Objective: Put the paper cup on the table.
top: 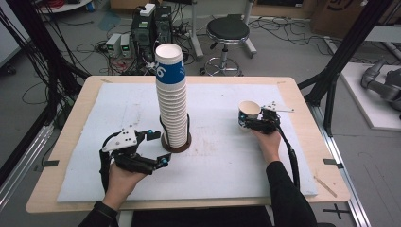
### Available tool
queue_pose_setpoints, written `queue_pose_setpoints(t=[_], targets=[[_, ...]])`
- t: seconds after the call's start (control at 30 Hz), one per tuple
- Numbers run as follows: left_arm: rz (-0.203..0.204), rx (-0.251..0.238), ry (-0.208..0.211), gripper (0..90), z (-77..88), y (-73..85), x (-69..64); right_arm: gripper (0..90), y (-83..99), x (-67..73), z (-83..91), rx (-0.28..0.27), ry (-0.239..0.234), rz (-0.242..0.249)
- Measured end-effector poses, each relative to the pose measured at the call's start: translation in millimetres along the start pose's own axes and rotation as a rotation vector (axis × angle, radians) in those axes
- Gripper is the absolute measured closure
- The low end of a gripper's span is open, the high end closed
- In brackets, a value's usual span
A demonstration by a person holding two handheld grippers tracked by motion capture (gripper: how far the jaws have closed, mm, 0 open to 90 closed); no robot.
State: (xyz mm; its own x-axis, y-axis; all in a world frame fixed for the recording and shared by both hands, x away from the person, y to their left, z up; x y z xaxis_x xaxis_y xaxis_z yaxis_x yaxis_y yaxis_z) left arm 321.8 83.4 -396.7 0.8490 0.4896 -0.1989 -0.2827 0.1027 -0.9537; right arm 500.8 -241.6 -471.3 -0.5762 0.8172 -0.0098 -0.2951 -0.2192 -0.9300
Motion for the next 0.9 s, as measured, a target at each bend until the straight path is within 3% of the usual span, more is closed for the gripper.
queue_pose_setpoints(t=[0.43,0.63,0.9], targets=[[0.001,0.005,0.001,14.6,-0.7,0.6,-0.2,18.0,3.7,2.6,1.9,0.043,0.0,-0.02],[0.003,0.006,0.003,14.5,-1.4,1.2,-0.4,14.6,8.3,3.1,1.0,0.081,0.046,0.004],[0.006,0.004,0.002,14.6,-1.5,1.1,-0.3,13.0,8.8,6.2,5.1,0.088,0.049,0.034]])
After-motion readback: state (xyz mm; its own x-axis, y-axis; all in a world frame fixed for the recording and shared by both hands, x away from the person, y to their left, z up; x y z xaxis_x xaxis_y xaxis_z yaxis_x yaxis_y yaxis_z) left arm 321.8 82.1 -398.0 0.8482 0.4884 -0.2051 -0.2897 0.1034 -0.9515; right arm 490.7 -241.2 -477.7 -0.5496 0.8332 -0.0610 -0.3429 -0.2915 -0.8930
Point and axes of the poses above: each handheld gripper's, and its own axes: z roughly backward along the jaws, y roughly out of its underside, x roughly to its left, the point moved 9 cm from there along -z, roughly forward along the jaws, and after that the axes turned 8 degrees about z, right-handed, at the moved point
